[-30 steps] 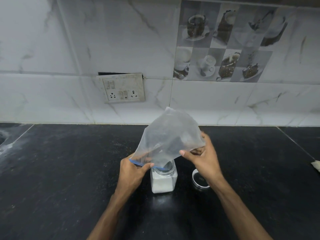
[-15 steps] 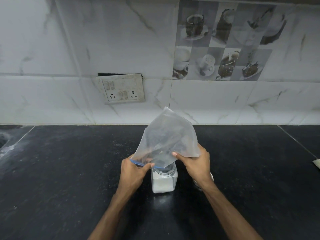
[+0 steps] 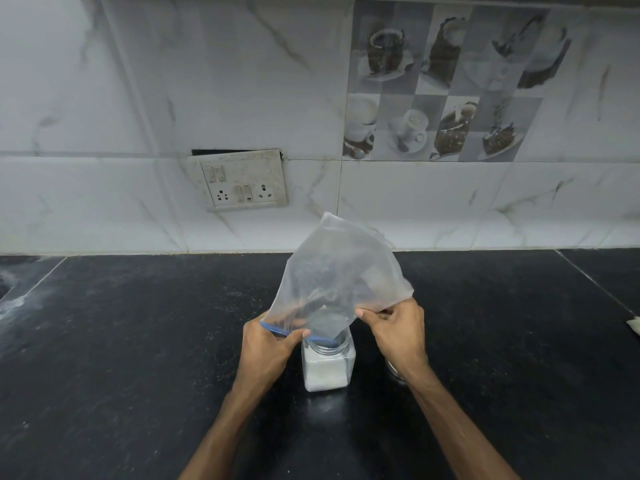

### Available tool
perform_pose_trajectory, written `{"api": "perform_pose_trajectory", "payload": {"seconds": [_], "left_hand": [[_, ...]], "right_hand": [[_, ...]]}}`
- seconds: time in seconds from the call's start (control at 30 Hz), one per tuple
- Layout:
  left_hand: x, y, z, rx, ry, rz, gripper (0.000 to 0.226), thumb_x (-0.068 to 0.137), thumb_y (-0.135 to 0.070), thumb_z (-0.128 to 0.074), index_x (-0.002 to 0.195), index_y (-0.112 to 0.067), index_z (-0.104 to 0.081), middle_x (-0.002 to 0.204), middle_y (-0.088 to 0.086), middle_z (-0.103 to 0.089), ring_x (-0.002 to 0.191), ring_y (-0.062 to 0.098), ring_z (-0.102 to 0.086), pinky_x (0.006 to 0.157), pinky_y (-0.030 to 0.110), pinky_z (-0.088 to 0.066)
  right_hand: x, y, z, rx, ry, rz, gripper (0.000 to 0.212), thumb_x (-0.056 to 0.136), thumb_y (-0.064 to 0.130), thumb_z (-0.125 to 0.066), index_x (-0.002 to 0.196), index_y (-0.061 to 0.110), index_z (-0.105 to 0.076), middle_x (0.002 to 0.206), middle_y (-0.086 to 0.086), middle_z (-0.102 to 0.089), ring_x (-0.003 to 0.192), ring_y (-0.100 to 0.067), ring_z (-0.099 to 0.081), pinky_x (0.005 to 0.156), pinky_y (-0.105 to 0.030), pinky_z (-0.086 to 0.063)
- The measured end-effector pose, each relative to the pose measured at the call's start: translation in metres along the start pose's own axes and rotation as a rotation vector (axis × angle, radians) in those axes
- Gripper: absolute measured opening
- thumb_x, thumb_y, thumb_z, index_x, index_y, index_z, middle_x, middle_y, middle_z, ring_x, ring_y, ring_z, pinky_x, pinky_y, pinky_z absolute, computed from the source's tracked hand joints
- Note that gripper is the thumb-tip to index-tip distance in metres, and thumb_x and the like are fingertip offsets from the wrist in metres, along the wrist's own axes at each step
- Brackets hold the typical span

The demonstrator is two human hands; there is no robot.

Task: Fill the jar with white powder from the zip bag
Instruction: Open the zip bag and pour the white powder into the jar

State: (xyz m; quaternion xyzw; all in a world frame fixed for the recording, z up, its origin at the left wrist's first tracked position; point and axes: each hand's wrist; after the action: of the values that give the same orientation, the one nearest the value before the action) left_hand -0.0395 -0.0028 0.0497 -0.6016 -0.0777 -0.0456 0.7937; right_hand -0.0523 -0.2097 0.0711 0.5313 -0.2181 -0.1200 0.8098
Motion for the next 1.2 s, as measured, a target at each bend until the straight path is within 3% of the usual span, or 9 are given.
{"api": "perform_pose_trajectory", "payload": {"seconds": [0.1,0.23,0.37,0.47,0.57,0.77,0.9,1.03,1.2], "left_hand": [[0.002,-0.001,0.0,-0.013,-0.011,0.006,0.026,0.07,-0.004,-0.084,0.084,-0.024,-0.075,0.08,0.001,-0.077,0.078,0.016,-0.073,0.069,0.034,-0.061],[0.006,0.0,0.0,-0.011,0.014,-0.004,0.018,0.071,-0.002,-0.083,0.085,-0.012,-0.079,0.079,-0.002,-0.078,0.076,0.011,-0.074,0.068,0.03,-0.061],[0.009,-0.002,0.0,-0.018,0.031,-0.015,0.022,0.072,0.0,-0.081,0.09,-0.012,-0.079,0.082,-0.006,-0.078,0.079,0.008,-0.074,0.072,0.027,-0.06],[0.011,-0.005,0.002,-0.035,0.04,-0.009,0.027,0.073,0.0,-0.081,0.095,-0.014,-0.079,0.084,-0.009,-0.078,0.081,0.006,-0.074,0.075,0.028,-0.06],[0.014,-0.016,0.009,0.004,0.043,-0.063,0.021,0.074,-0.001,-0.081,0.085,-0.019,-0.08,0.08,-0.016,-0.077,0.077,-0.002,-0.072,0.071,0.022,-0.058],[0.033,-0.081,0.041,0.176,0.071,-0.311,0.04,0.074,-0.002,-0.08,0.093,-0.037,-0.076,0.087,-0.04,-0.068,0.088,-0.013,-0.066,0.078,0.008,-0.05],[0.041,-0.124,0.049,0.528,0.19,-0.427,0.014,0.08,-0.016,-0.076,0.093,-0.019,-0.077,0.083,-0.013,-0.072,0.078,0.009,-0.067,0.074,0.024,-0.053],[0.044,-0.146,0.049,0.764,0.243,-0.441,0.012,0.083,-0.02,-0.065,0.083,-0.007,-0.065,0.079,0.004,-0.066,0.077,0.024,-0.061,0.071,0.039,-0.05],[0.039,-0.152,0.061,0.791,0.267,-0.395,0.013,0.085,-0.022,-0.064,0.096,-0.016,-0.069,0.091,-0.002,-0.07,0.083,0.02,-0.064,0.074,0.036,-0.054]], "right_hand": [[-0.001,0.001,0.001,0.029,-0.029,0.027,0.042,0.068,0.012,-0.089,0.1,0.021,-0.064,0.087,0.019,-0.068,0.079,0.012,-0.065,0.067,-0.009,-0.053],[-0.001,-0.003,-0.003,0.02,-0.021,-0.032,0.038,0.07,0.012,-0.087,0.103,0.009,-0.066,0.089,0.007,-0.074,0.081,-0.005,-0.072,0.075,-0.025,-0.061],[-0.002,-0.004,-0.006,0.055,-0.085,0.01,0.042,0.068,0.009,-0.088,0.099,0.015,-0.062,0.086,0.017,-0.066,0.077,0.014,-0.064,0.061,-0.001,-0.046],[0.0,-0.009,-0.009,0.02,0.006,-0.084,0.029,0.074,0.008,-0.083,0.097,0.009,-0.066,0.08,0.008,-0.073,0.075,-0.003,-0.073,0.074,-0.021,-0.059],[0.003,-0.005,0.009,0.17,0.057,-0.184,0.056,0.066,-0.003,-0.085,0.112,0.014,-0.058,0.095,-0.005,-0.076,0.086,-0.016,-0.075,0.085,-0.041,-0.059],[0.003,0.087,0.096,0.071,-0.28,0.239,0.066,0.073,-0.011,-0.074,0.111,0.038,-0.054,0.124,0.002,-0.064,0.104,-0.005,-0.06,0.086,-0.021,-0.05],[-0.013,0.15,0.101,-0.319,0.021,0.538,0.067,0.073,0.023,-0.08,0.133,0.03,-0.051,0.139,0.012,-0.053,0.13,-0.008,-0.048,0.109,-0.035,-0.039],[-0.028,0.166,0.095,-0.571,0.398,0.406,0.102,0.05,0.083,-0.063,0.142,0.058,-0.025,0.152,0.039,-0.021,0.137,0.02,-0.014,0.115,-0.02,-0.013],[-0.035,0.169,0.098,-0.377,0.394,0.228,0.115,0.035,0.088,-0.07,0.14,0.062,-0.028,0.141,0.035,-0.044,0.133,0.011,-0.037,0.108,-0.029,-0.037]]}}
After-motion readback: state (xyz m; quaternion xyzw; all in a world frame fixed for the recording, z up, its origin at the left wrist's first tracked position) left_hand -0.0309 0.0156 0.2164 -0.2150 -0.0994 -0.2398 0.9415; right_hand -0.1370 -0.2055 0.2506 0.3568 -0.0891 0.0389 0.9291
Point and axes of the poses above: each hand's wrist, its own x-axis towards the middle knuckle, its own z-axis out of the back of the hand, y = z × x
